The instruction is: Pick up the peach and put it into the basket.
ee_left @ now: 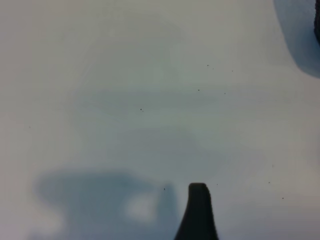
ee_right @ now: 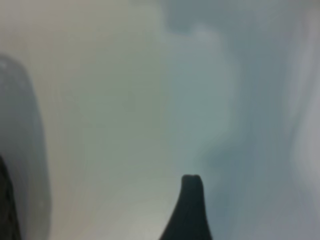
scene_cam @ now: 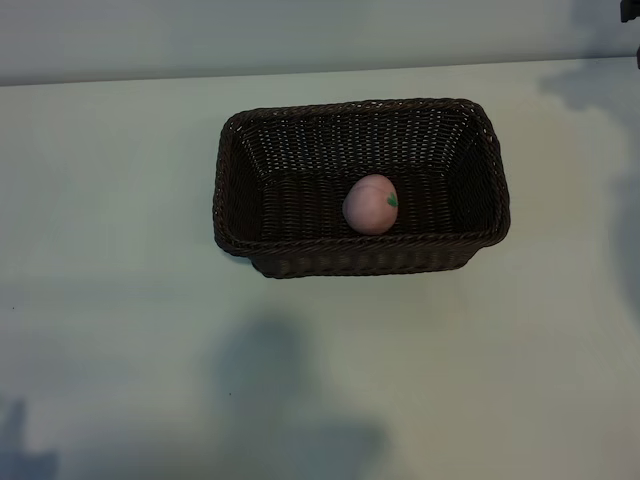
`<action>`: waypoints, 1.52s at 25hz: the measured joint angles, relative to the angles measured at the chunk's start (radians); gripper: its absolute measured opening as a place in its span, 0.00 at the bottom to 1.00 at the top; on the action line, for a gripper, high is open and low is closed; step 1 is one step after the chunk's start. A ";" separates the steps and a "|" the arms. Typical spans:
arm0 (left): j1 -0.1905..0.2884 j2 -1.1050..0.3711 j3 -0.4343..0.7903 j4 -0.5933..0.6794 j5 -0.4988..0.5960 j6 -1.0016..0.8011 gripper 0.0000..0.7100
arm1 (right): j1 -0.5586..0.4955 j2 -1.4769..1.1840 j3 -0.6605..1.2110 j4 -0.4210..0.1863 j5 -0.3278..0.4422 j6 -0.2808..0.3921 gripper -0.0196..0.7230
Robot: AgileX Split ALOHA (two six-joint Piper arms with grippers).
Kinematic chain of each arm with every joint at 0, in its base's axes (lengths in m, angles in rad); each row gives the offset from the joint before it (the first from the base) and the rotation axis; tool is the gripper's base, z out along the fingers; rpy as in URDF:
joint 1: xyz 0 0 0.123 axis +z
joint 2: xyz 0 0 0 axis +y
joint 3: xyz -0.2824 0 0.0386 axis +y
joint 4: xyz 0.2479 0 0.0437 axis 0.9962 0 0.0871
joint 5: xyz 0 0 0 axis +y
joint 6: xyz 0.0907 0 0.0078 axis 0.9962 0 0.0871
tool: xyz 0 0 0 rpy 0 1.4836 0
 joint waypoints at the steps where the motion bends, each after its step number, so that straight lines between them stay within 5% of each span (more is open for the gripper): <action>1: 0.000 0.000 0.000 0.000 0.000 0.000 0.83 | 0.000 -0.001 0.000 0.001 0.007 -0.001 0.83; 28: 0.000 0.000 0.000 0.000 0.000 0.002 0.83 | 0.000 -0.518 0.000 0.080 0.136 -0.035 0.83; 34: 0.000 0.000 0.000 0.000 0.000 0.002 0.83 | 0.000 -0.688 0.125 0.084 0.130 -0.042 0.83; 38: 0.000 0.000 0.000 0.000 0.000 0.002 0.83 | 0.000 -0.852 0.269 0.084 0.059 -0.042 0.83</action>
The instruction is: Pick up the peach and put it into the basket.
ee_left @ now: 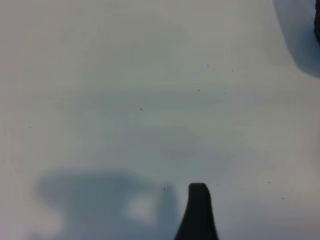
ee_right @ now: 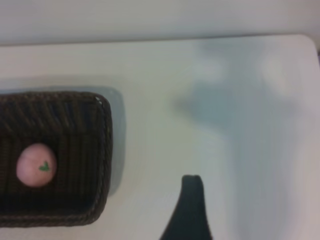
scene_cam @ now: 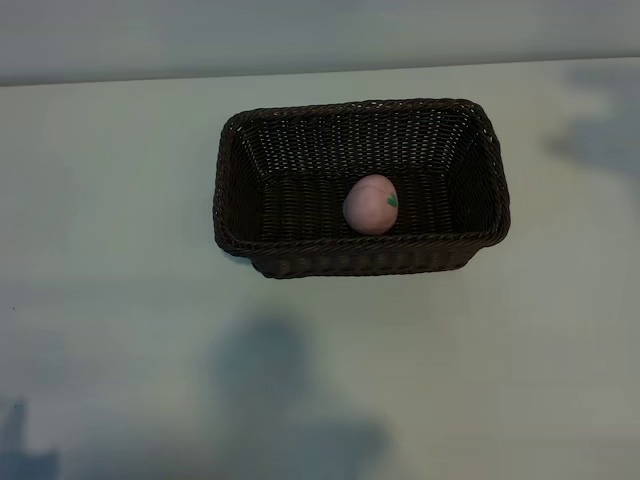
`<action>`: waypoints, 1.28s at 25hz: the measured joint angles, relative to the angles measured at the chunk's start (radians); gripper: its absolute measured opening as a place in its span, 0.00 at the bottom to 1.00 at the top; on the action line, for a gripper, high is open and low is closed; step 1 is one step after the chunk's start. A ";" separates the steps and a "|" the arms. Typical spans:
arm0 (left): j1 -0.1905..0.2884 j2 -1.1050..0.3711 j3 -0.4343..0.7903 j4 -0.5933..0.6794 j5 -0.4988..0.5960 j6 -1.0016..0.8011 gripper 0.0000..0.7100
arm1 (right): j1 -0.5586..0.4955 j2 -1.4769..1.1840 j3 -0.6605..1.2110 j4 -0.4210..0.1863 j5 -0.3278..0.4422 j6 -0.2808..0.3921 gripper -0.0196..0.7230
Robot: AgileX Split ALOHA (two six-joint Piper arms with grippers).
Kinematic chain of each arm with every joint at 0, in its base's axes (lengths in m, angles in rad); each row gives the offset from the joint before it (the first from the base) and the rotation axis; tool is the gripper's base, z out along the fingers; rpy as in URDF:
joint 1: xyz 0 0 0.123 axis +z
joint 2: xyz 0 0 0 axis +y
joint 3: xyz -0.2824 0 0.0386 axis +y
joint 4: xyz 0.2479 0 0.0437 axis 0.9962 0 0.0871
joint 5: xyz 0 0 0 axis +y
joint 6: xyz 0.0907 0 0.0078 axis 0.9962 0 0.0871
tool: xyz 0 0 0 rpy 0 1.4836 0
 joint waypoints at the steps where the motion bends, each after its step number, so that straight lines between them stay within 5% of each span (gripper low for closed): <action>1: 0.000 0.000 0.000 0.000 0.000 0.000 0.83 | 0.000 -0.044 0.031 0.000 -0.022 0.000 0.83; 15: 0.000 0.000 0.000 0.000 0.000 -0.001 0.83 | 0.115 -0.580 0.357 -0.068 -0.118 0.056 0.83; 32: 0.000 0.000 0.000 0.000 0.000 -0.002 0.83 | 0.116 -1.035 0.752 -0.103 -0.103 0.063 0.83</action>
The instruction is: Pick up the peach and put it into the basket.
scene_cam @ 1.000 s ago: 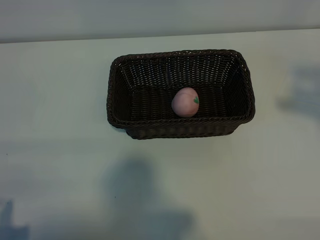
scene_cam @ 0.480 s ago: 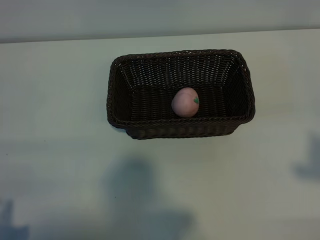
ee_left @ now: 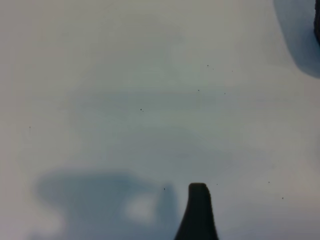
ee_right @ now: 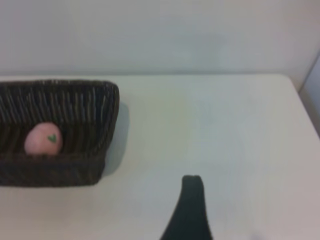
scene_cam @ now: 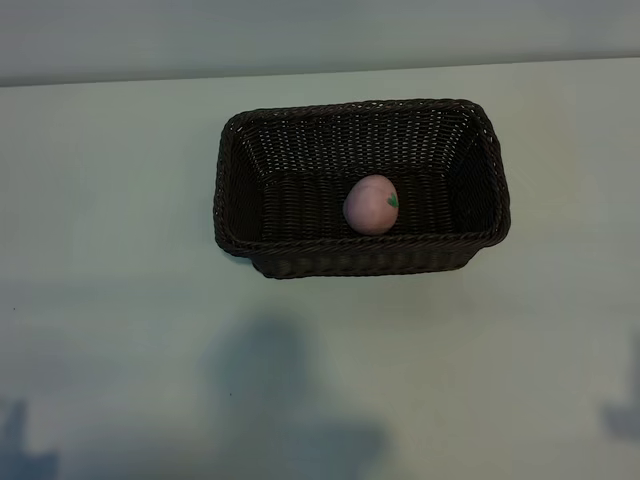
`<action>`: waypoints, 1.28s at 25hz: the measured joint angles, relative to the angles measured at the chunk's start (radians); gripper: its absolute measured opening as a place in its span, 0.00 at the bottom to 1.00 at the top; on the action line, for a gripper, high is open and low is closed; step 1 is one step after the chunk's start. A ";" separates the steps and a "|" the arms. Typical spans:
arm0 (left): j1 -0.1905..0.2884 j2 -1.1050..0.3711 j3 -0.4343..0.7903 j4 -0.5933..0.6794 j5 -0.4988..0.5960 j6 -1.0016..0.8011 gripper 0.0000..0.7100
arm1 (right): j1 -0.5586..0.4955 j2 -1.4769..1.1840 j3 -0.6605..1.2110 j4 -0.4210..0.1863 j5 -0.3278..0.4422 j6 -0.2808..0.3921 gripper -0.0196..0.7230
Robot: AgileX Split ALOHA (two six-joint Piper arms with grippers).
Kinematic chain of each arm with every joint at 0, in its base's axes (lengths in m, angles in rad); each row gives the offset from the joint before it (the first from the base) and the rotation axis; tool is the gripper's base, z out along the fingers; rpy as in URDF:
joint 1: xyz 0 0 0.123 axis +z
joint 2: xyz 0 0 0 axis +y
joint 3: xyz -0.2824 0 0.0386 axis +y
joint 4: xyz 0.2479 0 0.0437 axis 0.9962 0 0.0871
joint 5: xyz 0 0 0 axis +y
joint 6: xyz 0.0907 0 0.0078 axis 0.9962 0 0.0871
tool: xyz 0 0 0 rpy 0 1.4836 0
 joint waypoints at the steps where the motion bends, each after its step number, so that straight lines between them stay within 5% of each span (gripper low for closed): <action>1: 0.000 0.000 0.000 0.000 0.000 0.000 0.83 | 0.000 -0.020 0.024 0.001 0.001 0.000 0.83; 16: 0.000 0.000 0.000 0.000 0.000 0.001 0.83 | 0.008 -0.041 0.160 -0.001 0.012 -0.051 0.77; 32: 0.000 0.000 0.000 0.000 0.000 0.003 0.83 | 0.008 -0.041 0.214 -0.023 0.015 -0.020 0.77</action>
